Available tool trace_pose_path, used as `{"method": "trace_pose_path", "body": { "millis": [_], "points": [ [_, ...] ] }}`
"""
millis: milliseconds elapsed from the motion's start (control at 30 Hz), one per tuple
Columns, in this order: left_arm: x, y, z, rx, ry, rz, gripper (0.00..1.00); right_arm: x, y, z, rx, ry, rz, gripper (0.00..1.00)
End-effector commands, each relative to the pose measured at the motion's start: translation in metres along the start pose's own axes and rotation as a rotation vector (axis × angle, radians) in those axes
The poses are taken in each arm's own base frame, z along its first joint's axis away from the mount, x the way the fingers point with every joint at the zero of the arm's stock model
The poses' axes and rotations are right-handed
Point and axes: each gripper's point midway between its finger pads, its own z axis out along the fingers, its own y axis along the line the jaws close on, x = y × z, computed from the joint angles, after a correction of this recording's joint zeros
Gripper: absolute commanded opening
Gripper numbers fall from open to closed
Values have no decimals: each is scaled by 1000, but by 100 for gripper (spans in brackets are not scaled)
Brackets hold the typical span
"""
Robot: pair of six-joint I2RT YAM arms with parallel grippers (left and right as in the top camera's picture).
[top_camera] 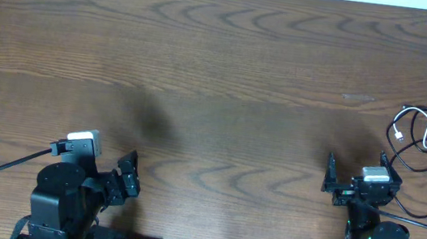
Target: Untangle cables
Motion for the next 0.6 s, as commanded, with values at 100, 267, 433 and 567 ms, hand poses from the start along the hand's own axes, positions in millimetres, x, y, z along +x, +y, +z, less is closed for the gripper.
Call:
{"method": "trace_pose_path", "body": {
  "millis": [100,267,433,567],
  "points": [
    [0,1,0,-5,-1,11,95,0,2,0,-11,-3,-14,99],
    [1,1,0,-5,0,11,95,0,2,0,-11,-3,-14,99],
    [11,8,0,-19,-6,1,95,0,2,0,-11,-3,-14,99],
    [22,17,14,-34,-56,-27,95,0,2,0,-11,-3,-14,99]
  ]
}}
